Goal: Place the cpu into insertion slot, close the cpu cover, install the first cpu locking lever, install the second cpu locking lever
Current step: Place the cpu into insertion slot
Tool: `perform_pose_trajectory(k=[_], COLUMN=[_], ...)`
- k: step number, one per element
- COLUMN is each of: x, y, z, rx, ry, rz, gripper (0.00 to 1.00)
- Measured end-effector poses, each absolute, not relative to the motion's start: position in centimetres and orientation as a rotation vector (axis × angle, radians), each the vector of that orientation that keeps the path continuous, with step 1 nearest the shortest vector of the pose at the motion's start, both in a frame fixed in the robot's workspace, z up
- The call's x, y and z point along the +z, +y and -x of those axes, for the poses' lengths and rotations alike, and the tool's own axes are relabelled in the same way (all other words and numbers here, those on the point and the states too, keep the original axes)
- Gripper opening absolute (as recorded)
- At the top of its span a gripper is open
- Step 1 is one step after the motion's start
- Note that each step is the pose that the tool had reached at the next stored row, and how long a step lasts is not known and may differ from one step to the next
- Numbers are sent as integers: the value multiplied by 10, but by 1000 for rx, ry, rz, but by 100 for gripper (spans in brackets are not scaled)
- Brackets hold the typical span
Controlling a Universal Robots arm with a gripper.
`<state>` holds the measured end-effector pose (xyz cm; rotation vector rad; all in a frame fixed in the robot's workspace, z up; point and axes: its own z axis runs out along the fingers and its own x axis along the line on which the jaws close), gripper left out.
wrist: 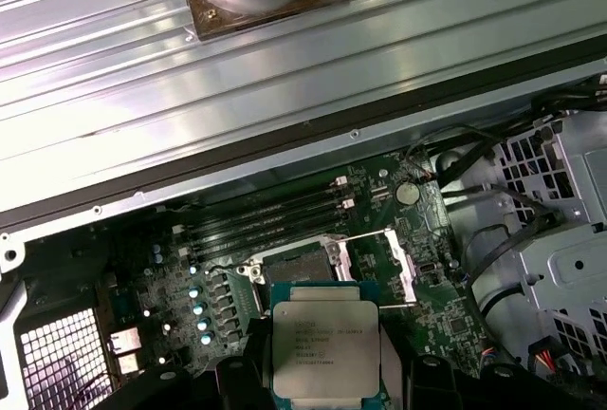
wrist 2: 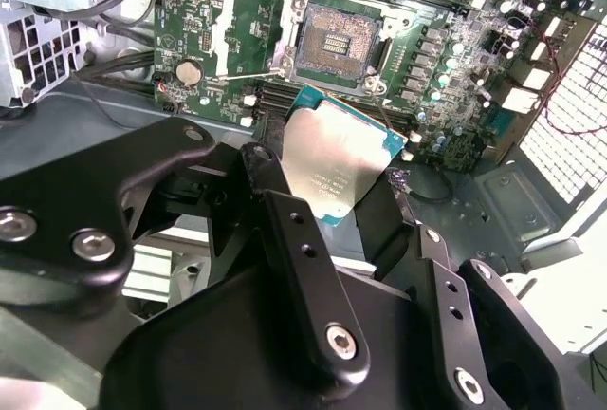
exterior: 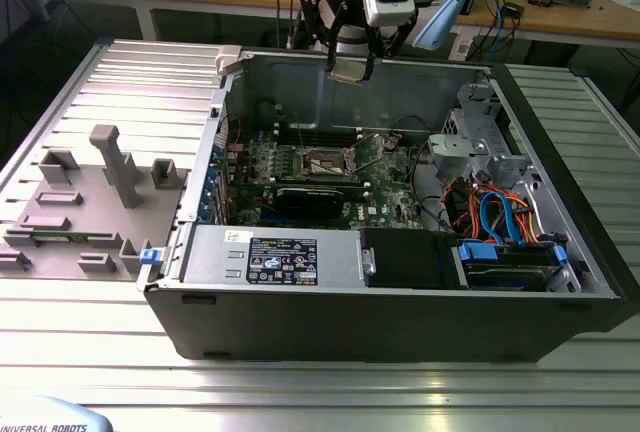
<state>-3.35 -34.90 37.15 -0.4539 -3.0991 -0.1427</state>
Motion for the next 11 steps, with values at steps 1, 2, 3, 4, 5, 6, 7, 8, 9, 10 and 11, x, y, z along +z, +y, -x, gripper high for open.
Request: perform_pose_trajectory(k=[1,2,3,4,5,6,7,8,9,10,11], x=[372,372,372,372,372,372,372,372,371,371,372], y=[-349,-349,-349,-349,-349,-349,-349,-349,-349,-349,-349], z=[34,34,34,34,34,34,34,33,34,34,34], rx=[-143,-143,-143,-143,-143,-143,-143,-143,-143,-143,-143], ry=[-3099,-3099,-3099,-3099,-3099,-3099,-3099,-3099,-3097,-3096,-3094], rz=[454,454,454,454,454,454,455,459,469,481,496], gripper=[54,54,54,54,54,54,54,54,54,54,54])
